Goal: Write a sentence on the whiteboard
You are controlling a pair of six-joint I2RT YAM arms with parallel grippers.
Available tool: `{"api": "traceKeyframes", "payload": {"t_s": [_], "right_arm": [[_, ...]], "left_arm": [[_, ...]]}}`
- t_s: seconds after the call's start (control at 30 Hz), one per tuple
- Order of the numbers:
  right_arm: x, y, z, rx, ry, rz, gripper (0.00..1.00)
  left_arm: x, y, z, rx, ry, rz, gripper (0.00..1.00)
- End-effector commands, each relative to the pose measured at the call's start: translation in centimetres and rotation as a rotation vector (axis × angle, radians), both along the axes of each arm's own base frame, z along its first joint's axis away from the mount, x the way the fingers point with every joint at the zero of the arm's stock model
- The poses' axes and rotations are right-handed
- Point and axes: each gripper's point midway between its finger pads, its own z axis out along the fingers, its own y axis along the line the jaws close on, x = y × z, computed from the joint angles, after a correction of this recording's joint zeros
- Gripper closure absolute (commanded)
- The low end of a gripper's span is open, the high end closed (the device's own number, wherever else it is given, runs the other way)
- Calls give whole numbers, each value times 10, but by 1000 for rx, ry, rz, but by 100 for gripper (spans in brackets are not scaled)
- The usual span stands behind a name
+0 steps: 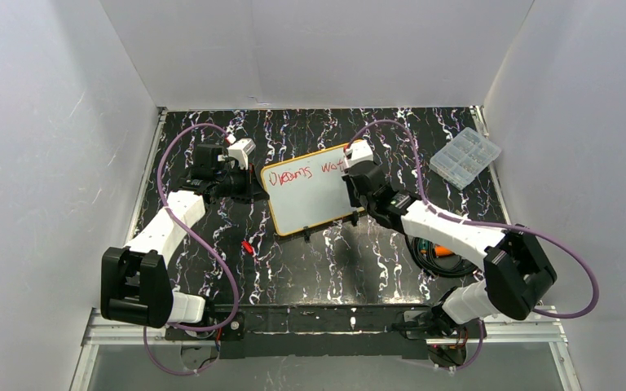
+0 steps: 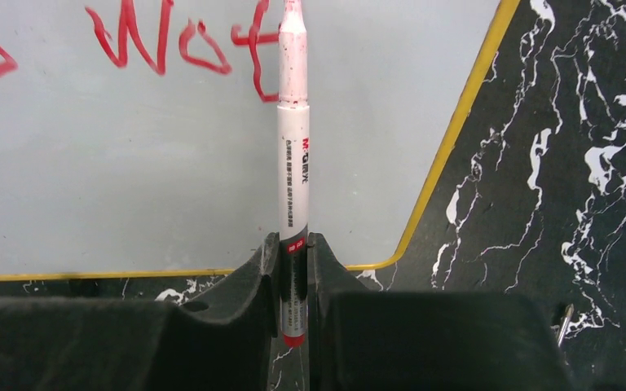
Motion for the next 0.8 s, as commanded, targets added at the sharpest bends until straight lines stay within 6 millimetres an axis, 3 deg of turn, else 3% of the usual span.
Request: {"api": "traceKeyframes", "payload": {"t_s": [0.0,0.37,0.77], "right_arm": [[21,6,30,27,-78,-13,99],[21,9,7,23,-9,-1,99],[1,-1,-22,17,78,-8,99]], "left_arm": [[-4,-4,20,-25,-52,-29,100],[-4,-4,21,-27,-55,-29,100],[-4,-4,21,-26,-57,-28,100]]}}
